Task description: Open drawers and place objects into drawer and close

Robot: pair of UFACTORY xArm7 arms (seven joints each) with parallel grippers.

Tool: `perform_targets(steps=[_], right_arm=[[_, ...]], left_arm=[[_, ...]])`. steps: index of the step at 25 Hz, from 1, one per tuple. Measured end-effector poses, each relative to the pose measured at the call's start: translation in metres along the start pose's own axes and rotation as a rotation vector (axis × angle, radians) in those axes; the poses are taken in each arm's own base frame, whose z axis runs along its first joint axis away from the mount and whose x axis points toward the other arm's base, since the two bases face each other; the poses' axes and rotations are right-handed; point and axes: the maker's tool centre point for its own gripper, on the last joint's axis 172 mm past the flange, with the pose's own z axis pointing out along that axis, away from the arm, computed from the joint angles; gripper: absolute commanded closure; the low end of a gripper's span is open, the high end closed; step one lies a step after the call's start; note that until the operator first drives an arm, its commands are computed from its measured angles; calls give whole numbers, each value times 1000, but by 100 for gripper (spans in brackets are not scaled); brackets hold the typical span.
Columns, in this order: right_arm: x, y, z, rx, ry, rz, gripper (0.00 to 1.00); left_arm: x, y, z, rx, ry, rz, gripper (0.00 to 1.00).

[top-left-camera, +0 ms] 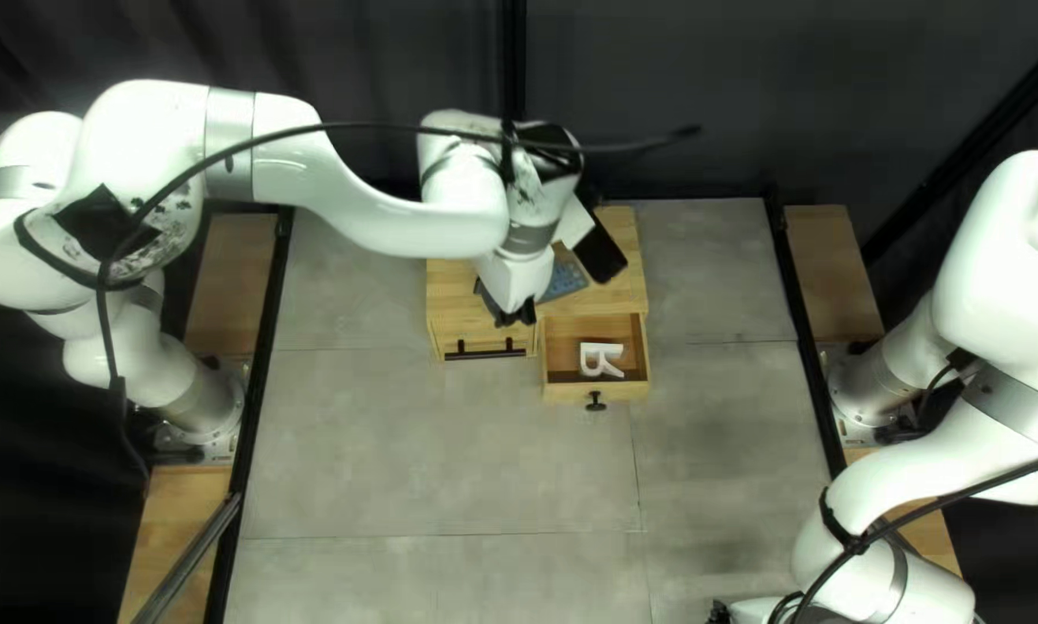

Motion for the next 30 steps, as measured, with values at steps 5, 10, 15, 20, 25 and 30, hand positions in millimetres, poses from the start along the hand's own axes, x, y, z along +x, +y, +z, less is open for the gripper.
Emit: perform_targets(steps=[5,10,15,20,25,30], right_arm=[[0,0,0,0,0,0,0],[0,0,0,0,0,0,0],[0,0,0,0,0,0,0],[0,0,0,0,0,0,0],[0,0,0,0,0,0,0],[0,0,0,0,0,0,0]], left_arm=[[18,3,6,5,17,0,100],[32,5,17,16,34,12,94],[35,4,21,22,37,17,92],[33,3,22,30,39,20,79],[33,3,26,38,44,26,87],[38,4,29,44,46,32,76]])
